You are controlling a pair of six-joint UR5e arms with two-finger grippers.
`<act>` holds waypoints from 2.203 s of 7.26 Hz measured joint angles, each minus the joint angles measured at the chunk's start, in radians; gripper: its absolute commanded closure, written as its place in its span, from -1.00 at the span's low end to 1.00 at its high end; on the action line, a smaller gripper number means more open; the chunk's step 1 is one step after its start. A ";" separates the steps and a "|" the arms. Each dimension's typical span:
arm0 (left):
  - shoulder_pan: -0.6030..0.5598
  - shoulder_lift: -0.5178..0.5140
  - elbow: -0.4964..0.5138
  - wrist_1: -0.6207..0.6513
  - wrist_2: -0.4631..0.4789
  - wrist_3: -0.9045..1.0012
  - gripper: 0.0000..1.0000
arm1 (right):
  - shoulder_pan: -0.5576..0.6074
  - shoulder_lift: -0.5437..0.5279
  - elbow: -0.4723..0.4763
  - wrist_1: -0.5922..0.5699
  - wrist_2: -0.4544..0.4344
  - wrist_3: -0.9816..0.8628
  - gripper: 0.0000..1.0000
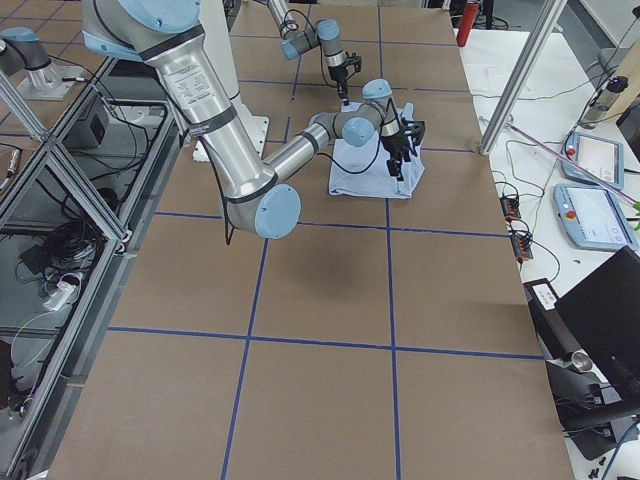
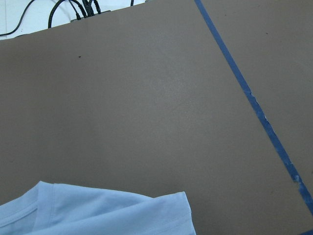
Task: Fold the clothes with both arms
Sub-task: 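Grasp the side edge with the left gripper and drag it away from the robot, then hold the shirt corner with the left gripper while the right gripper grasps the collar corner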
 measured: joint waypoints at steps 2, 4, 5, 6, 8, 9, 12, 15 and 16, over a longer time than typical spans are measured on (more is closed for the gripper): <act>-0.024 0.001 -0.005 0.005 0.001 0.055 1.00 | 0.000 0.001 0.000 0.000 0.000 0.000 -1.00; -0.125 -0.013 0.047 0.006 -0.001 0.211 1.00 | 0.000 0.002 0.000 0.000 0.000 0.001 -1.00; -0.191 -0.047 0.117 0.002 -0.002 0.290 1.00 | 0.000 0.002 0.000 0.000 0.000 0.001 -1.00; -0.260 -0.119 0.228 -0.004 -0.002 0.363 1.00 | 0.000 0.002 0.000 0.000 0.000 0.001 -1.00; -0.369 -0.323 0.541 -0.083 0.003 0.464 1.00 | 0.002 0.004 0.000 0.000 0.000 0.002 -1.00; -0.408 -0.413 0.694 -0.141 0.015 0.508 1.00 | 0.003 0.007 0.001 0.000 0.001 0.003 -1.00; -0.452 -0.462 0.815 -0.234 0.024 0.567 -1.00 | -0.007 0.019 -0.010 0.036 -0.005 0.006 -0.99; -0.458 -0.397 0.708 -0.278 -0.064 0.569 -1.00 | -0.046 0.144 -0.139 0.081 -0.015 0.115 -0.47; -0.459 -0.388 0.682 -0.280 -0.075 0.563 -1.00 | -0.070 0.200 -0.206 0.083 -0.028 0.168 -0.44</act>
